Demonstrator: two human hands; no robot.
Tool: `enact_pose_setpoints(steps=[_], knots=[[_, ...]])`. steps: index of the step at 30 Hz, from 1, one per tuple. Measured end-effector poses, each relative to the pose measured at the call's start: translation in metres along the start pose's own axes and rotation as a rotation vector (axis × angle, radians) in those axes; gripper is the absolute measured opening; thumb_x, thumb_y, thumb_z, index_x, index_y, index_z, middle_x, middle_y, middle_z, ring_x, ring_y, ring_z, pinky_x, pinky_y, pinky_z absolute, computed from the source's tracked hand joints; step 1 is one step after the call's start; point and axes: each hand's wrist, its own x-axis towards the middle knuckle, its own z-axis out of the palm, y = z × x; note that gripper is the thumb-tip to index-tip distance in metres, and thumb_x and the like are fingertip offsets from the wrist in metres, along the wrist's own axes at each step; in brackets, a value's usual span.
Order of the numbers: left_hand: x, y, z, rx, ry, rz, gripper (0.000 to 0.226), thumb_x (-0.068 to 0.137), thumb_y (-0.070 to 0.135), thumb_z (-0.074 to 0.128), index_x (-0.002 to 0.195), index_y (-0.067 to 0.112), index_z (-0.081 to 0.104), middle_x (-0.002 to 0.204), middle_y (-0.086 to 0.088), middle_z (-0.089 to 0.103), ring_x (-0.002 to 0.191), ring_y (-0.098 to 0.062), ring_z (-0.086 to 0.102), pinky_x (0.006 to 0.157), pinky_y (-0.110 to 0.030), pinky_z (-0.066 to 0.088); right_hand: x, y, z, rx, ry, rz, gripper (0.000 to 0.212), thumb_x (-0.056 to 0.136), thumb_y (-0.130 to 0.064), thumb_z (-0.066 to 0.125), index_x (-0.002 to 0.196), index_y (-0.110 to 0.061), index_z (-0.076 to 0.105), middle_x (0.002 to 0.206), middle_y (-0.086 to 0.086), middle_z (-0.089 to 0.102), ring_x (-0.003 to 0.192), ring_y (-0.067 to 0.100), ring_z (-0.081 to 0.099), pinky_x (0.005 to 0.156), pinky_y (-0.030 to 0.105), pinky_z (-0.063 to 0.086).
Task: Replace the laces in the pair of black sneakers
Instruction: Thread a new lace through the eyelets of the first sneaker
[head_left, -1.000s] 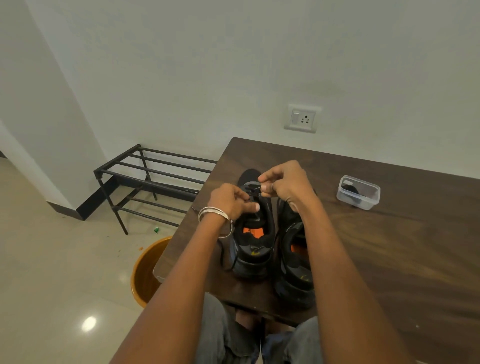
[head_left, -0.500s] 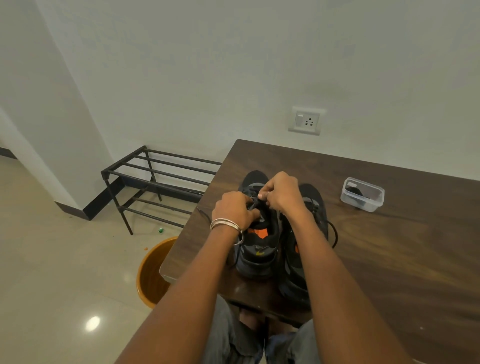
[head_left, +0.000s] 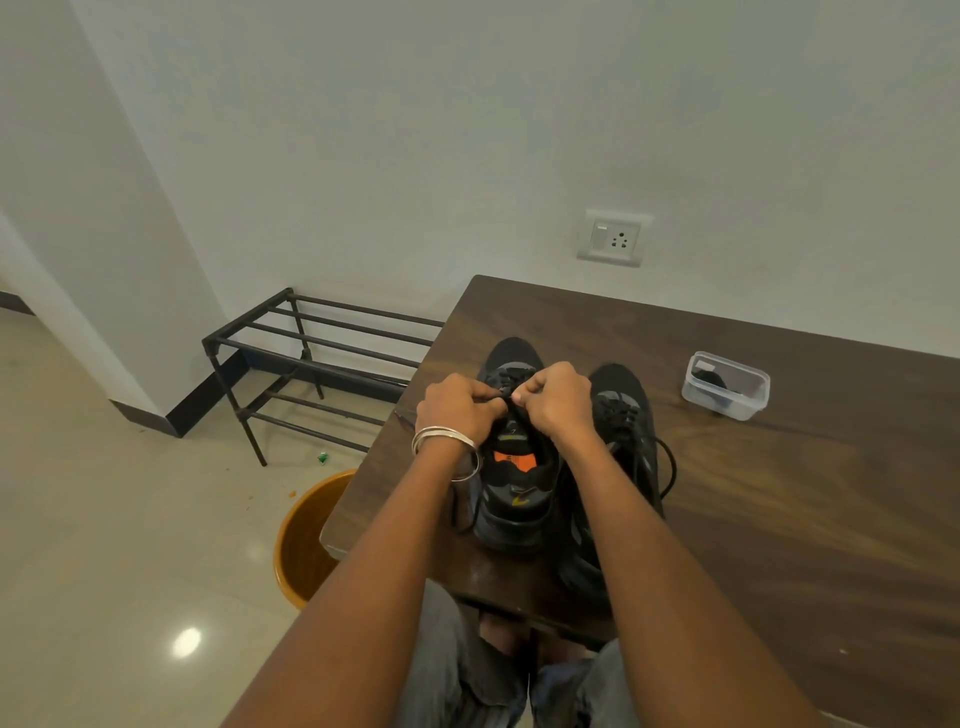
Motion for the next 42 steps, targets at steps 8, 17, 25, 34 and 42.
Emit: enact_pose_setpoints(steps=[8,17,25,34,42], knots=[[0.003,-0.004,0.001,-0.051,-0.018,-0.004,0.020,0.089,0.034,0.063,0.105,0.031,0.074,0.099,0.003,0.073,0.082,-0.011,0.057,0.073,-0.024,0.043,-0.006,-0.006,0.015,-0.114,0.072,0.023,0.019,0.093,-0.019,0.061,0.103,-0.005,0.070,0.107,0.014,0.068,0.102,0.031,0.064,0.072,0.032,0.045],[0.005,-0.006,-0.001,-0.062,-0.098,0.010,0.023,0.086,0.036,0.068,0.108,0.030,0.073,0.102,0.000,0.073,0.093,-0.020,0.066,0.089,-0.036,0.053,-0.008,-0.003,0.011,-0.116,-0.042,-0.064,0.020,0.088,-0.005,0.055,0.078,0.000,0.072,0.084,0.015,0.071,0.084,0.030,0.067,0.077,0.045,0.058],[0.009,-0.008,0.003,-0.185,-0.064,-0.019,0.044,0.093,0.040,0.059,0.051,0.025,0.057,0.058,-0.001,0.059,0.063,-0.023,0.062,0.072,-0.040,0.058,-0.009,-0.005,0.007,0.261,0.022,0.175,0.010,0.088,0.000,0.065,0.089,0.004,0.075,0.094,0.017,0.073,0.093,0.024,0.067,0.075,0.030,0.052],[0.013,-0.006,0.008,-0.210,-0.018,-0.021,0.017,0.090,0.029,0.065,0.091,0.016,0.076,0.087,-0.005,0.072,0.081,-0.018,0.066,0.079,-0.034,0.056,-0.003,-0.008,0.007,0.205,0.082,0.197,0.016,0.079,0.004,0.070,0.072,-0.010,0.070,0.093,0.012,0.069,0.089,0.027,0.067,0.081,0.045,0.060],[0.021,-0.004,0.013,-0.225,-0.033,-0.062,0.008,0.089,0.024,0.066,0.083,0.020,0.069,0.089,-0.006,0.070,0.089,-0.023,0.066,0.086,-0.038,0.054,0.011,-0.007,-0.010,0.174,-0.205,0.156,0.051,0.073,0.004,0.080,0.120,-0.008,0.064,0.115,0.014,0.064,0.107,0.030,0.064,0.092,0.042,0.055]])
